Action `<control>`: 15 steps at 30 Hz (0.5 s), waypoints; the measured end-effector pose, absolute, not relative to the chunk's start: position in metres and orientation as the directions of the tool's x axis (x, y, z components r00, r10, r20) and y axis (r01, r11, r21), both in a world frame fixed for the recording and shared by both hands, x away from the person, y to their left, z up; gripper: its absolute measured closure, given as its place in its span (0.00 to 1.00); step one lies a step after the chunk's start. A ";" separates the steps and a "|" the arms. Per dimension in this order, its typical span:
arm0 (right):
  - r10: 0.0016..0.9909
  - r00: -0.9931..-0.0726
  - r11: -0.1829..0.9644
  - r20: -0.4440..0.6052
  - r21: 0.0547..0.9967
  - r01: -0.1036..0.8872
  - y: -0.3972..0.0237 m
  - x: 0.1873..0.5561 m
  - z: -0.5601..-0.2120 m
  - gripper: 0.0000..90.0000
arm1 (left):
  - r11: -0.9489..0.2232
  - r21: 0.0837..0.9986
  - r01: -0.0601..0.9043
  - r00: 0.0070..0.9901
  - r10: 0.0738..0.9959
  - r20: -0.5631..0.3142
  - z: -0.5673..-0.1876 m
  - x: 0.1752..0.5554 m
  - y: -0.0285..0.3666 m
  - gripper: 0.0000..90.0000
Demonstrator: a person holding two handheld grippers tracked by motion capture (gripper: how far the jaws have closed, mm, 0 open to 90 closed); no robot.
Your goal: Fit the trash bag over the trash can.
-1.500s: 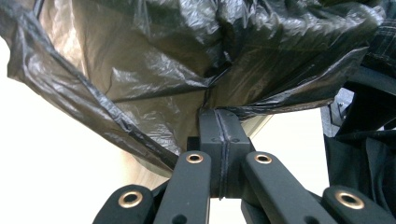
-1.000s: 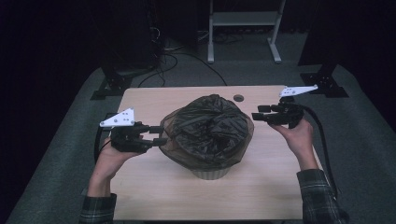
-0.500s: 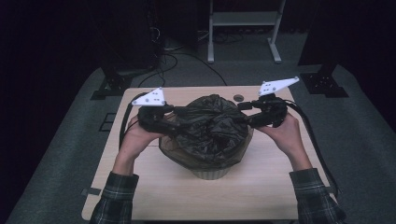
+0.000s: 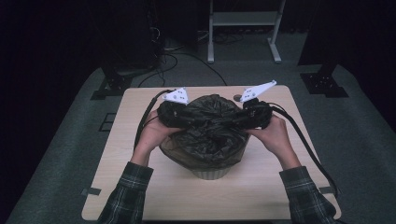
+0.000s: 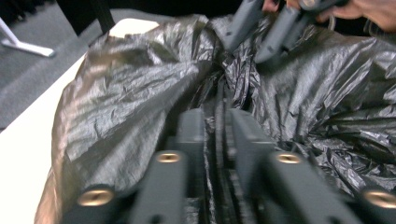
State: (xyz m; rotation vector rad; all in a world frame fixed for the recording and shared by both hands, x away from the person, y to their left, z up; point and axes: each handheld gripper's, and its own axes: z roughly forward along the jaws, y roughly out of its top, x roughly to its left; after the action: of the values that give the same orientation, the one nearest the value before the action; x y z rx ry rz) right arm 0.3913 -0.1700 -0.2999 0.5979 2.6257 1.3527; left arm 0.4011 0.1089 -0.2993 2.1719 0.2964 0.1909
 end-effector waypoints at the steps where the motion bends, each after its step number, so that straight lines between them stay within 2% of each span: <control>1: 0.400 -0.914 0.521 0.063 0.805 0.284 -0.170 0.390 -0.300 0.95 | -0.555 0.819 0.145 0.960 0.279 0.019 -0.300 0.401 0.110 0.96; 3: 0.395 -0.917 0.525 0.052 0.807 0.272 -0.171 0.388 -0.298 0.99 | -0.542 0.826 0.156 0.959 0.283 0.004 -0.300 0.400 0.114 0.99; 8: 0.396 -0.917 0.518 0.043 0.814 0.262 -0.179 0.385 -0.295 0.99 | -0.501 0.847 0.179 0.943 0.334 -0.002 -0.298 0.396 0.139 0.99; 15: 0.417 -0.907 0.472 0.053 0.840 0.266 -0.212 0.379 -0.291 0.99 | -0.451 0.868 0.209 0.916 0.400 -0.013 -0.297 0.387 0.183 0.99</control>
State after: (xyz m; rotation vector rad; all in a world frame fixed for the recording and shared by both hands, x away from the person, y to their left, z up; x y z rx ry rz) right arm 0.3790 -0.2120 -0.2906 0.5981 2.5553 1.4156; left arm 0.3874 0.1826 -0.2971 2.0534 0.4373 0.2354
